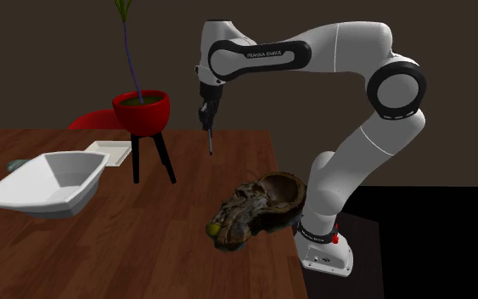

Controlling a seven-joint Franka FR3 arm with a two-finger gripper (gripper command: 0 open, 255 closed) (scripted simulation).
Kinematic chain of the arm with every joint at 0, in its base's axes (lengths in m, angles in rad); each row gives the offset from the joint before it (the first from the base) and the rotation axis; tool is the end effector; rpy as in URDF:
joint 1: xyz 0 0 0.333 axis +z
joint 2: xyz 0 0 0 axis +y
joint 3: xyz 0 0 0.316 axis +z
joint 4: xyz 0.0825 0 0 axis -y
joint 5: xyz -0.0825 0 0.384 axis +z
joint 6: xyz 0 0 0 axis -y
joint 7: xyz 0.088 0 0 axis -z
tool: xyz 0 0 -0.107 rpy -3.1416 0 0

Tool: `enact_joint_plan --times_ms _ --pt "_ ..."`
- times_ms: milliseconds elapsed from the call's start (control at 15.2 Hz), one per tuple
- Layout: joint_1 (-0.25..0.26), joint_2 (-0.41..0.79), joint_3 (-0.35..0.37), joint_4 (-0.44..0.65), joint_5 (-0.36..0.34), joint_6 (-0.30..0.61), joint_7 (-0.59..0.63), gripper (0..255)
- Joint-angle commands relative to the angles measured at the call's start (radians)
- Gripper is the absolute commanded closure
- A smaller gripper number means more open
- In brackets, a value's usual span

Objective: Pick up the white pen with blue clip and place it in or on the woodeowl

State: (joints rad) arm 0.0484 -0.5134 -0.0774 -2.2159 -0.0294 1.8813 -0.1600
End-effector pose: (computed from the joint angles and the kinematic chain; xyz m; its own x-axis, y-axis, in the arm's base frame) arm 0.4138 -0.0199 0.5897 0.9740 0.1430 0.1758 0.1418 -0.9897 0.0194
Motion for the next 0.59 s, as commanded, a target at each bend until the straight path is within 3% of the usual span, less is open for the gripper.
enact_joint_plan --times_ms 0,528 --pt "0.000 0.000 0.000 0.000 0.000 0.000 0.000 255" --pt "0.000 0.001 0.000 0.014 0.000 -0.013 0.000 255"
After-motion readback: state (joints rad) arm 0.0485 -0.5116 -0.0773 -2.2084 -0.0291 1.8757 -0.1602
